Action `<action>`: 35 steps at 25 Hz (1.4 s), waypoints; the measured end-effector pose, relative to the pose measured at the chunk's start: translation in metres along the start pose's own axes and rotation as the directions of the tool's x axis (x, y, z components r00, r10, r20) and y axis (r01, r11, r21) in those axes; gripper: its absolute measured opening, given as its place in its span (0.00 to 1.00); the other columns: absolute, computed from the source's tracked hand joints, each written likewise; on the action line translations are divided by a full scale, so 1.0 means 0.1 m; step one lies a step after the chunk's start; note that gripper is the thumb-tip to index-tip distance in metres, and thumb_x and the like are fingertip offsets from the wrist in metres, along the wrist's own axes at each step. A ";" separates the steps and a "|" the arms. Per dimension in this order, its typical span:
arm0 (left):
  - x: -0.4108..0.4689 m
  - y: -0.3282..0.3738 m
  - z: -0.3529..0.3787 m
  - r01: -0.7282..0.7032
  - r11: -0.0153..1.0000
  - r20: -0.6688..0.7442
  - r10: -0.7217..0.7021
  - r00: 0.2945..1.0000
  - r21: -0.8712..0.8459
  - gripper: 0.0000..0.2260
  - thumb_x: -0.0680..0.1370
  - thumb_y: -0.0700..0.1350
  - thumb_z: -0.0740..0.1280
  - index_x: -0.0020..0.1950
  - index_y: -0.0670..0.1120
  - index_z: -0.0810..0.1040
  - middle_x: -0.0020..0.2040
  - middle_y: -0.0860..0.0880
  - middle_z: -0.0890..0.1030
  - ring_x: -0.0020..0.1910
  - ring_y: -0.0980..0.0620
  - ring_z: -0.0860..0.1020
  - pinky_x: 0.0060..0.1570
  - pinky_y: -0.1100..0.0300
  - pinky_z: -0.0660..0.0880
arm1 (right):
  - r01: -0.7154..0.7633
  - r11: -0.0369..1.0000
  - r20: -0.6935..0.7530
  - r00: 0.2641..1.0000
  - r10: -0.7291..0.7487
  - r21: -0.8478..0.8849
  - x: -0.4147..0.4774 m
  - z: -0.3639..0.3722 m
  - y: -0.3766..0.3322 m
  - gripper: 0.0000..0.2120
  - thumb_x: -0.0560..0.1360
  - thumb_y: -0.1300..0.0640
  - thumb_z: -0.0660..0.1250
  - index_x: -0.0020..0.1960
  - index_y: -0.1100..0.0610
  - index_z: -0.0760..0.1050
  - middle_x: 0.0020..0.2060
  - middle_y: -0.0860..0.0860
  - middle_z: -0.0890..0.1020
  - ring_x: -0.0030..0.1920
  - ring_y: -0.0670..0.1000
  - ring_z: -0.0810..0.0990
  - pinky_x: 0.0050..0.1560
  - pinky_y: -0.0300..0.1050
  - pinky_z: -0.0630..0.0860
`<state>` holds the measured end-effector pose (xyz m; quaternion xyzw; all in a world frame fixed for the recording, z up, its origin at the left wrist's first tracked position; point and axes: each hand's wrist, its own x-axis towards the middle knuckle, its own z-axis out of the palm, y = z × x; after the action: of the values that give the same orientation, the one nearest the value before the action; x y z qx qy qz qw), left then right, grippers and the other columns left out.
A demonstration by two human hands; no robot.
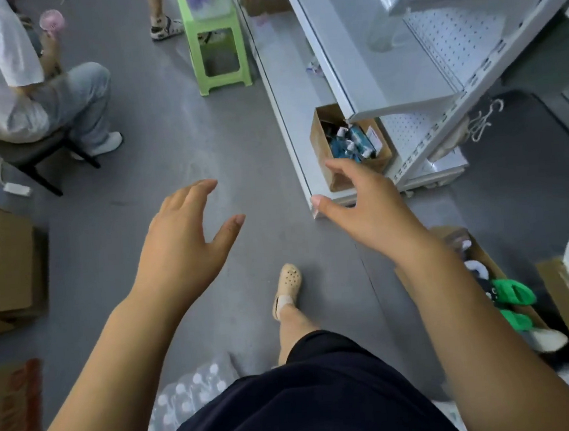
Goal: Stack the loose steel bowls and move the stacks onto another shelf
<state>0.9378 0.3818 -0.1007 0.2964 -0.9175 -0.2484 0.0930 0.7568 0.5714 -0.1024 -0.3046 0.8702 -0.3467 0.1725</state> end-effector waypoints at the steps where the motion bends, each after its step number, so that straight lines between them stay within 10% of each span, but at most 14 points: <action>1: 0.24 -0.01 -0.02 0.002 1.000 -0.008 -0.001 1.000 0.005 0.28 0.80 0.59 0.67 0.76 0.49 0.68 0.74 0.50 0.73 0.74 0.48 0.68 0.70 0.47 0.68 | 0.011 1.000 0.017 1.000 -0.010 -0.001 0.27 -0.01 -0.02 0.29 0.79 0.47 0.73 0.77 0.50 0.70 0.74 0.47 0.75 0.74 0.47 0.71 0.69 0.38 0.65; 17: 3.93 -0.03 -0.23 -0.067 0.998 -0.034 0.067 0.997 0.012 0.30 0.79 0.59 0.68 0.78 0.50 0.65 0.75 0.51 0.72 0.75 0.49 0.67 0.71 0.51 0.66 | 0.034 0.999 0.077 0.997 -0.031 -0.026 3.85 -0.56 -0.40 0.33 0.80 0.44 0.70 0.81 0.45 0.62 0.78 0.43 0.68 0.78 0.45 0.65 0.70 0.39 0.60; 27: 6.85 -0.11 -0.83 -0.466 0.884 0.057 0.464 0.884 0.041 0.29 0.79 0.58 0.68 0.76 0.47 0.68 0.72 0.47 0.74 0.71 0.44 0.72 0.66 0.48 0.71 | -0.112 0.988 -0.341 0.929 0.141 0.104 5.67 -0.80 -1.02 0.31 0.79 0.44 0.71 0.78 0.46 0.65 0.75 0.42 0.71 0.75 0.42 0.68 0.74 0.43 0.66; 35: 8.14 -0.16 -0.63 -0.563 0.824 0.138 0.567 0.812 -0.072 0.30 0.79 0.59 0.69 0.77 0.48 0.68 0.73 0.49 0.74 0.73 0.47 0.70 0.68 0.51 0.69 | -0.273 0.936 -0.406 0.847 0.344 0.224 6.46 -0.68 -1.01 0.28 0.79 0.46 0.71 0.77 0.45 0.67 0.67 0.37 0.71 0.67 0.37 0.67 0.69 0.39 0.66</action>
<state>0.3087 -0.1346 -0.0359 -0.0105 -0.9650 -0.2441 0.0957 0.2753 0.1274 -0.0404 -0.0597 0.8938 -0.4416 0.0493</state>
